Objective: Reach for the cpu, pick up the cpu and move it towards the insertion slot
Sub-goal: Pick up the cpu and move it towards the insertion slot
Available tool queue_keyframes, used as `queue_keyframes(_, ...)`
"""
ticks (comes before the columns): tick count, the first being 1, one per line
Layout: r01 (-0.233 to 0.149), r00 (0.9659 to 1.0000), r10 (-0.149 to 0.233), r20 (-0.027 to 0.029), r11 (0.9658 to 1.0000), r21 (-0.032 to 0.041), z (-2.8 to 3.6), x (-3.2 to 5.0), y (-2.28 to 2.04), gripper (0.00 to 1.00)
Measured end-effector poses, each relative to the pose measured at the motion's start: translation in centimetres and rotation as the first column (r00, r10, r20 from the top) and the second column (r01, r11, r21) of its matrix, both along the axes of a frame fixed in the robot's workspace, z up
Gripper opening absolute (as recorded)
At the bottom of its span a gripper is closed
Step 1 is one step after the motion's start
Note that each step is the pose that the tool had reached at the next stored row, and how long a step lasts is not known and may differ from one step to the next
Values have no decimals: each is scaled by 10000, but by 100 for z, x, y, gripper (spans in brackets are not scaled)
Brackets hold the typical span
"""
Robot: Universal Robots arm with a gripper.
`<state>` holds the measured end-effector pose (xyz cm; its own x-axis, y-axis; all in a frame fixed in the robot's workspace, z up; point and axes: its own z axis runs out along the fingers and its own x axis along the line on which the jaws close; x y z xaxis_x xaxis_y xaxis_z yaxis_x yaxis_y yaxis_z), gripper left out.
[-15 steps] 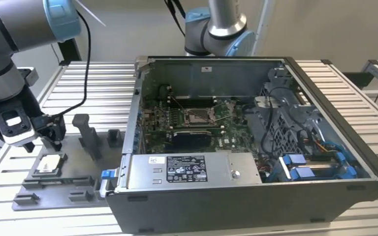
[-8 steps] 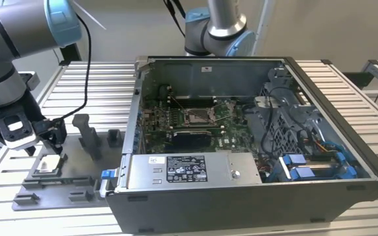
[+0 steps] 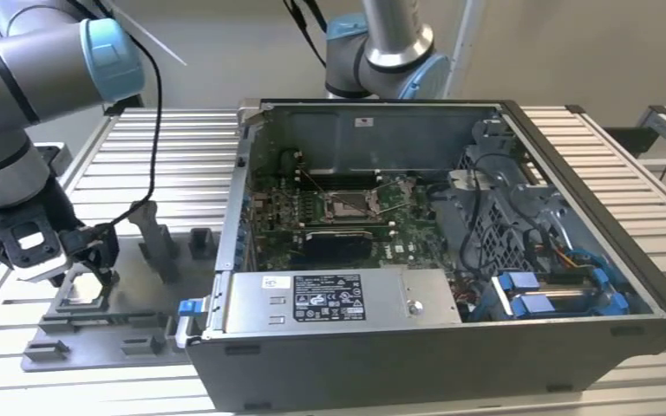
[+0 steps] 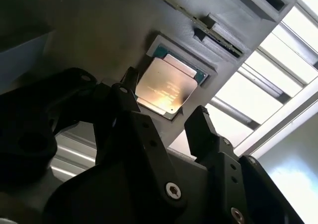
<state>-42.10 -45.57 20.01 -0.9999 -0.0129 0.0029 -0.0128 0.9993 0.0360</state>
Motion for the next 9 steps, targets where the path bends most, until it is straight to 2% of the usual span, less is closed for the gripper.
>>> queue_keyframes(9, -2, 10000, 2, -2, 10000, -2, -83, -1, -2, 100)
